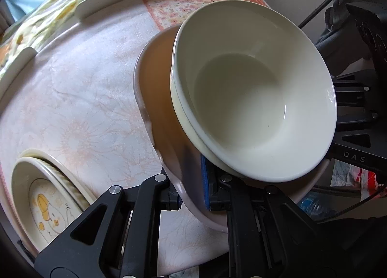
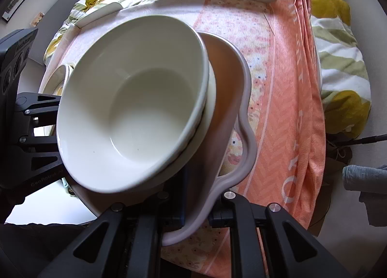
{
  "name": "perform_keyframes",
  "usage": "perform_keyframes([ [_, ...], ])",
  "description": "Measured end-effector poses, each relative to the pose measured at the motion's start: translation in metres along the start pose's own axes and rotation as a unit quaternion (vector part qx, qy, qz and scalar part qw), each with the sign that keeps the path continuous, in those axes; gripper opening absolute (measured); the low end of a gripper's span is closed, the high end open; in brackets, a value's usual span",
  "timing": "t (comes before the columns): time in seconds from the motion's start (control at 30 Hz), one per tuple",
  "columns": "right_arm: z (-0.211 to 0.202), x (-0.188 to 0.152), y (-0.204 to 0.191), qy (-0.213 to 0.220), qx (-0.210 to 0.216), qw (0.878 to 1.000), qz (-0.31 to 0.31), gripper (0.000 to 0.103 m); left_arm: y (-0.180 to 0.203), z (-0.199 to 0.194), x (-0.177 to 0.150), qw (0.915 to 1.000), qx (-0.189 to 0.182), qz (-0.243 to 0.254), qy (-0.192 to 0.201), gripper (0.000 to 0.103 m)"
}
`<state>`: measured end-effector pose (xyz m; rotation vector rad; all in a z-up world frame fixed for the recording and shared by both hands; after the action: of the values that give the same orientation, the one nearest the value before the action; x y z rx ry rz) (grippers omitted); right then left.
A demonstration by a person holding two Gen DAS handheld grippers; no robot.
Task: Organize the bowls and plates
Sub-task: 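Carry the pink dish with bowls and lower it onto the plate stack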
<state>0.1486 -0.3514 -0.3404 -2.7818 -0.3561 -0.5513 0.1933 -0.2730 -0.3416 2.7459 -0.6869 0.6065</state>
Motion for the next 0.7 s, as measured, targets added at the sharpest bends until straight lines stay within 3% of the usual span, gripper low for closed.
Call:
perform_keyframes([
  [0.2,-0.026,0.02,-0.005,0.025,-0.005,0.999,-0.027,0.012,-0.008,-0.036,0.021,0.9992,0.016,-0.018,0.033,0.01],
  [0.43,-0.061,0.063,-0.047,0.054,-0.017,0.996,-0.069,0.012,-0.046,-0.097,0.034,0.9955,0.037,-0.036,0.079,0.01],
  [0.7,-0.067,0.093,-0.12,0.083,-0.02,0.993,-0.085,0.012,-0.11,-0.15,0.008,0.9928,0.032,-0.055,0.101,0.01],
])
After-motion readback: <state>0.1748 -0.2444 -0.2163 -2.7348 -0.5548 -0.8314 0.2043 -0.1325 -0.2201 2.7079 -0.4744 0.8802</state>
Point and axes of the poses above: each gripper's, at about its wrist camera, not at the fingertips, and z roughly the way its jaws point, y to its right, x to its top, the point moved 8 cm from there along z, roughly the way its jaws point, and after that the axes turned 13 degrees about y, right-handed, at the moved point
